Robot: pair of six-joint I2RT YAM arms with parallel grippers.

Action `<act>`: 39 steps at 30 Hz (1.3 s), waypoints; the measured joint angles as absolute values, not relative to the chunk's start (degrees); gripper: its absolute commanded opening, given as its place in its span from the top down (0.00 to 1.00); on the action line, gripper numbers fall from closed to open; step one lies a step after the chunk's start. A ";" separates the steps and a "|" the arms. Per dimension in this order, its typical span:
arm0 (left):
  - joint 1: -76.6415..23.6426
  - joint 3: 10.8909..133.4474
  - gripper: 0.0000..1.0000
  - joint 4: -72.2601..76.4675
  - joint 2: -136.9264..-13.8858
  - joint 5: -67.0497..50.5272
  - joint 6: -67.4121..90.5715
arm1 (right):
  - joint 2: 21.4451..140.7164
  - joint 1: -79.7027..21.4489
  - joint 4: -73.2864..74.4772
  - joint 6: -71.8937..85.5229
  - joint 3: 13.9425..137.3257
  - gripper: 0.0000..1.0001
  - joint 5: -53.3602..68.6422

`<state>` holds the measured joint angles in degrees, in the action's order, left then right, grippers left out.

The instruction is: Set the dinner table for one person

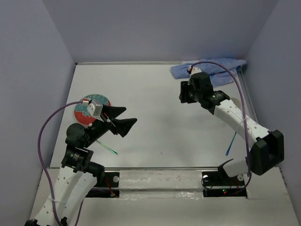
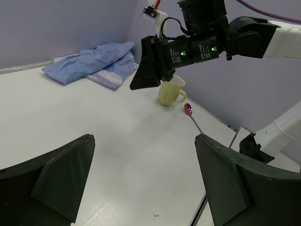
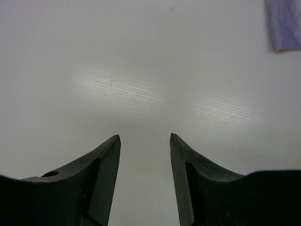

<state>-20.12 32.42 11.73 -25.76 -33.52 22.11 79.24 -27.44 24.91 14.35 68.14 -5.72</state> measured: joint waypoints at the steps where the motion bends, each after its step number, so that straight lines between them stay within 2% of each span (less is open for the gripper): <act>1: -20.12 32.42 0.01 11.33 -25.82 -32.75 22.11 | 80.93 -27.46 24.84 13.50 69.43 0.51 -6.55; 5: -20.12 32.45 0.01 9.63 -26.30 -30.70 21.96 | 89.32 -27.49 24.60 10.57 74.74 0.56 -10.76; 8: -20.12 32.45 0.09 8.73 -26.94 -29.50 21.89 | 96.05 -26.94 24.40 8.69 78.24 0.55 -13.85; 10: -20.12 32.45 0.11 8.05 -27.57 -28.62 21.76 | 100.47 -25.89 24.45 7.70 80.53 0.53 -15.03; 15: -20.12 32.58 0.25 6.35 -29.17 -26.63 21.47 | 111.44 -20.40 24.38 5.23 87.94 0.48 -17.61; 22: -20.12 32.75 0.26 4.93 -31.11 -24.88 21.30 | 122.02 -13.26 24.62 3.05 93.82 0.47 -19.81; 30: -20.10 32.93 0.29 4.82 -33.26 -24.77 21.30 | 125.32 -12.45 25.02 -1.17 99.00 0.47 -21.80; 33: -20.10 32.93 0.30 4.82 -33.61 -24.75 21.32 | 126.78 -12.43 24.82 -2.44 101.34 0.52 -22.41; 35: -20.05 32.95 0.31 4.82 -33.95 -24.62 21.32 | 128.01 -12.34 24.75 -3.07 102.52 0.59 -22.68; 39: -19.86 33.41 0.34 4.29 -35.18 -23.29 21.32 | 130.28 -12.34 24.86 -3.81 103.20 0.60 -22.92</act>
<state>-19.86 33.41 4.29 -35.18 -23.29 21.32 130.28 -12.34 24.86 -3.81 103.20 -22.92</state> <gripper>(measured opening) 0.681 0.402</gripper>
